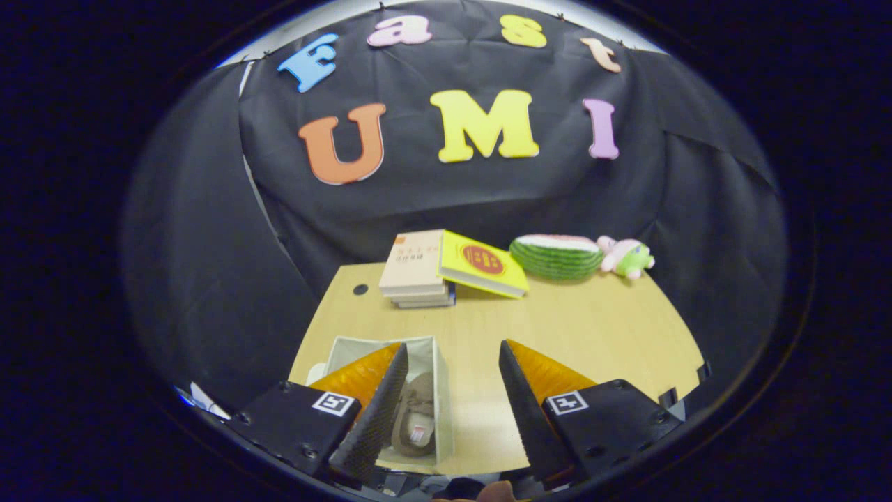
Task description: Open the storage box then place both shoes into the box .Put the left shoe in first, then the right shoe, with the right side of both shoes facing outward in a uniform manner.
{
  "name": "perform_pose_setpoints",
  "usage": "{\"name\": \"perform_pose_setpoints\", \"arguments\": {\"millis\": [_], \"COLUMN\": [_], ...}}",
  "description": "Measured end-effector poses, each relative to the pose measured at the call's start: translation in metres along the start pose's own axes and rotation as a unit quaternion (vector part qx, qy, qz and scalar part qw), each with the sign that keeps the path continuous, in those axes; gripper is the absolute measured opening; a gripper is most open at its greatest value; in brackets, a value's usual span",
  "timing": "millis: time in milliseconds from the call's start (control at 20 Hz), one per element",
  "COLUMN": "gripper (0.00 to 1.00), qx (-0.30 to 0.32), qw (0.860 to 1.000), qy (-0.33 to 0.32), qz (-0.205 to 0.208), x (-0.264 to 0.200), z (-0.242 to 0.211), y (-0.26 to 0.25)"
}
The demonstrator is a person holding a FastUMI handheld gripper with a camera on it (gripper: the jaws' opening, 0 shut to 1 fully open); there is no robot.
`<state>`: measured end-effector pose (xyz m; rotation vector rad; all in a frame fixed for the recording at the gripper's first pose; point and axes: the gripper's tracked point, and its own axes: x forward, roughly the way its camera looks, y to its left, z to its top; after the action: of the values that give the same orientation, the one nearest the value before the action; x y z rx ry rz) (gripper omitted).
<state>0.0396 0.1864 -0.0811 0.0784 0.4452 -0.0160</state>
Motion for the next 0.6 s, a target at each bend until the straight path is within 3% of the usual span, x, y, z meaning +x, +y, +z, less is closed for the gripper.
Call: {"name": "perform_pose_setpoints", "arguments": {"millis": [200, 300, 600], "gripper": [0.91, 1.00, 1.00], "qx": [-0.014, -0.010, -0.011], "qw": [0.996, 0.992, 0.989], "qy": [-0.088, -0.124, -0.147], "qz": [-0.021, -0.033, -0.031], "x": [-0.036, -0.050, -0.067], "z": [0.037, 0.050, 0.038], "y": [-0.020, -0.030, -0.040]}}
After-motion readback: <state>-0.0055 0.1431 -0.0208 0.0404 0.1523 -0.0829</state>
